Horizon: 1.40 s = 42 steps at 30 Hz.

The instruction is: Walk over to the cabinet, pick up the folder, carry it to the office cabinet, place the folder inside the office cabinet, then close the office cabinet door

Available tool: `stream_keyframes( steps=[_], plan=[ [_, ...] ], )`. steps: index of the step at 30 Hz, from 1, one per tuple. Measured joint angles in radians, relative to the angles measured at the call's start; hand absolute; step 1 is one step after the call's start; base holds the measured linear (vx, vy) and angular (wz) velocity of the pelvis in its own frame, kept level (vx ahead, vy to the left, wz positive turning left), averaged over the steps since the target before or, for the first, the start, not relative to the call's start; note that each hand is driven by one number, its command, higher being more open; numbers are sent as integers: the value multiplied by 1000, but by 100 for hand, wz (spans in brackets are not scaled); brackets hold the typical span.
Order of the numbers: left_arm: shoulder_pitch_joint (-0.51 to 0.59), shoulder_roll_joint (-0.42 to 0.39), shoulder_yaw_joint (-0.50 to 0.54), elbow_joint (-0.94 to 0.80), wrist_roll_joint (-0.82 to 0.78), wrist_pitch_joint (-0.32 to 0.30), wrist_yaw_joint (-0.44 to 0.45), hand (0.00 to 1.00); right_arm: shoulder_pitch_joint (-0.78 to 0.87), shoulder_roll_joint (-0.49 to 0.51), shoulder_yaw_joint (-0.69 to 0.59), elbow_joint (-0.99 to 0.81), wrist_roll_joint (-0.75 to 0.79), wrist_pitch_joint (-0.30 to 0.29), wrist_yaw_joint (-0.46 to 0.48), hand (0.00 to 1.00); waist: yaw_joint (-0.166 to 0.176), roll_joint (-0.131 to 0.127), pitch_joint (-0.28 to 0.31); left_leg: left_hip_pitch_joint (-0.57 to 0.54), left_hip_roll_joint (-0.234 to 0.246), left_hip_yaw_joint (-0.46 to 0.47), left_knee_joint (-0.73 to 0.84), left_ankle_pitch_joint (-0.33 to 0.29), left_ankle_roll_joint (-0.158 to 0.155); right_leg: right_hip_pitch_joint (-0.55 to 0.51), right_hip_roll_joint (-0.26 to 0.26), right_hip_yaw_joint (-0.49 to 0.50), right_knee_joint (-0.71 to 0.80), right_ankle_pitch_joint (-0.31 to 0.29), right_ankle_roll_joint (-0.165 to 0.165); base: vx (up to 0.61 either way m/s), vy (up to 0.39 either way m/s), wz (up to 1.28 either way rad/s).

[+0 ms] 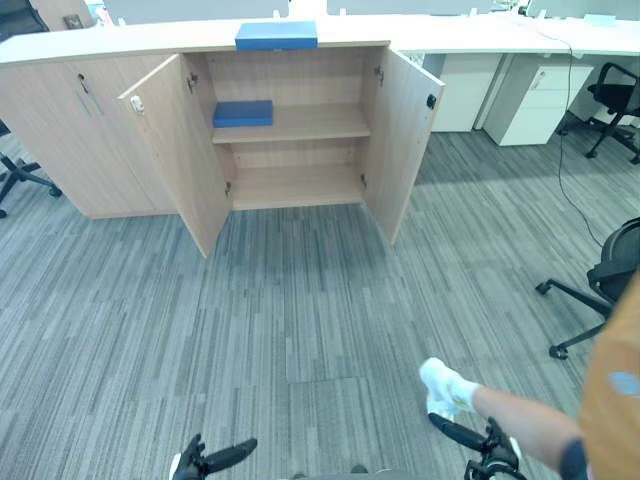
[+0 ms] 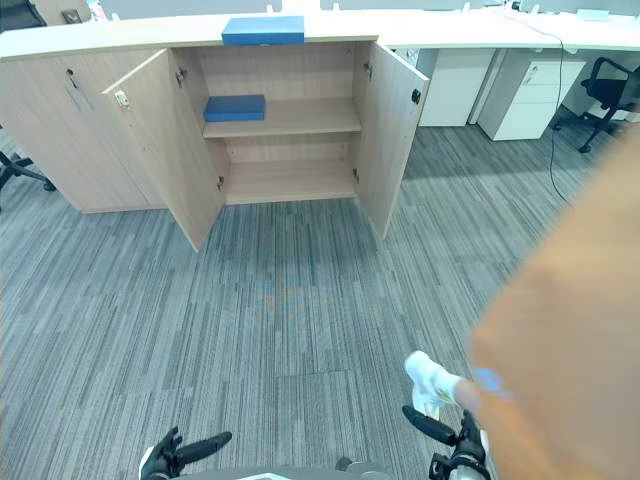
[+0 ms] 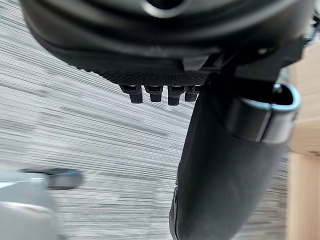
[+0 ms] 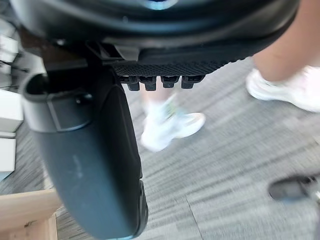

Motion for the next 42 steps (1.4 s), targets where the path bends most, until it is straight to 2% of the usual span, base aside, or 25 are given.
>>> stream_keyframes(
  steps=[4, 8, 14, 15, 20, 21, 23, 25, 27, 30, 31, 32, 33, 34, 35, 36, 37, 38, 39, 40, 41, 42],
  plan=[
    [9, 28, 1, -38, 1, 0, -1, 100, 2, -1, -5, -21, -28, 0, 4, 100, -3, 3, 11, 9, -6, -1, -15, 1, 1, 11, -6, -7, -22, 0, 1, 83, 36, 2],
    [11, 31, 1, -108, -1, -7, -5, 100, -1, -9, -6, -66, -36, 0, 4, 100, -4, 13, 23, 12, -7, -6, -15, -4, -7, 18, -8, -14, -26, 0, 2, 53, 13, 5],
    [15, 26, -3, -175, -4, -13, -12, 100, -8, -34, -6, -114, -38, -2, 4, 100, -6, 14, 34, 9, -7, -7, -14, -7, -11, 19, -9, -18, -30, -1, 3, 4, 0, 1],
    [17, 22, -9, -188, -11, -13, -14, 100, -8, -36, -8, -114, -38, -2, 1, 100, -6, 15, 37, -1, -7, -5, -8, -15, -20, 15, -10, -18, -30, -3, 5, -42, -6, 2],
    [35, -3, -31, -245, -30, -13, -14, 100, -35, -35, -6, -119, -37, -2, -6, 100, -4, 31, 52, -109, 6, 34, 134, -108, -7, -47, -12, -2, 2, -25, 20, 10, 12, -11],
    [33, -8, -30, -247, -31, -13, -13, 100, -42, -35, -5, -121, -37, -2, -9, 100, -3, 35, 55, -129, 11, 48, 166, -129, -4, -69, -12, 5, 28, -43, 28, 80, 42, -22],
    [34, -12, -30, -259, -43, -13, -12, 100, -54, -35, 10, -129, -37, -2, -14, 100, 0, 38, 60, -167, 16, 70, 248, -189, 8, -148, -18, 27, 179, -121, 40, 121, 59, -29],
    [34, -12, -31, -267, -57, -13, -5, 100, -56, -32, 26, -140, -35, -2, -18, 100, 0, 36, 78, -157, 13, 76, 272, -225, 18, -191, -29, 20, 311, -166, 57, 114, 63, -18],
    [23, 6, -52, -293, -65, -15, 10, 100, -50, -19, 54, -159, -34, -2, -21, 100, -7, 33, 109, -101, 6, 62, 266, -245, 41, -330, -54, -37, 635, -197, 66, 274, 97, 4],
    [0, 24, -85, -293, -78, -14, 21, 100, -37, -12, 69, -176, -34, -1, -22, 100, -9, 35, 128, -12, -1, 37, 219, -272, 46, -409, -66, -81, 657, -247, 32, 353, 39, 21],
    [-12, 24, -94, -292, -78, -14, 29, 100, -38, -14, 75, -187, -34, -2, -25, 100, -17, 42, 136, 13, 2, 20, 195, -274, 45, -445, -60, -102, 621, -245, 30, 456, -15, 48],
    [-41, 21, -95, -287, -78, -15, 31, 100, -52, -25, 86, -188, -34, -2, -25, 100, -36, 61, 161, 50, 26, -4, 162, -274, 45, -479, -45, -129, 528, -223, 5, 590, -50, 69],
    [-67, 19, -96, -285, -79, -15, 33, 100, -64, -29, 90, -189, -34, -2, -25, 100, -45, 74, 179, 79, 50, -27, 140, -275, 33, -518, -19, -153, 401, -155, 4, 527, -73, 71],
    [-74, 20, -96, -285, -79, -16, 36, 100, -65, -29, 97, -191, -33, -2, -27, 100, -49, 72, 179, 90, 58, -37, 134, -278, 5, -527, -8, -154, 318, -89, 3, 599, -91, 70],
    [-76, 20, -98, -283, -78, -16, 40, 100, -49, -31, 106, -203, -34, -2, -27, 100, -60, 69, 179, 126, 68, -50, 129, -297, -35, -522, 1, -143, 231, 97, -22, 680, -125, 53],
    [-87, 4, -99, -278, -78, -16, 40, 100, -60, -44, 104, -213, -35, 0, -30, 100, -55, 99, 189, 152, 105, -52, 145, -311, -67, -521, 18, -162, 298, 131, -69, 683, -125, 40],
    [-90, 7, -99, -280, -77, -19, 38, 100, -76, -39, 103, -217, -35, 0, -32, 100, -57, 100, 190, 140, 115, -49, 167, -293, -97, -530, 13, -170, 334, 96, -87, 774, -182, 31],
    [-102, 5, -108, -278, -77, -18, 35, 100, -78, -37, 102, -246, -35, -2, -34, 100, -61, 90, 194, 126, 102, -42, 237, -237, -161, -526, -14, -173, 402, 23, -80, 603, -159, 41],
    [-101, -7, -111, -277, -77, -17, 29, 100, -76, -40, 104, -256, -36, -3, -33, 100, -65, 87, 197, 99, 100, -32, 342, -176, -168, -487, -31, -184, 423, -19, -80, 732, -218, 60],
    [-88, -19, -110, -279, -77, -20, 27, 100, -72, -39, 115, -258, -36, -3, -34, 100, -66, 77, 204, 33, 117, -13, 584, -58, -180, -386, -43, -184, 391, -64, -76, 493, -157, 43],
    [-78, -22, -109, -283, -77, -24, 26, 100, -70, -39, 128, -259, -36, -4, -34, 100, -62, 68, 210, -18, 145, 5, 730, -59, -183, -331, -35, -184, 358, -79, -74, 685, -191, 16],
    [-68, -20, -104, -286, -77, -38, 25, 100, -79, -25, 154, -266, -36, -8, -34, 100, -37, 75, 215, -154, 221, 57, 1024, -131, -142, -213, -5, -178, 284, -92, -84, 527, -126, -11]
  ],
)
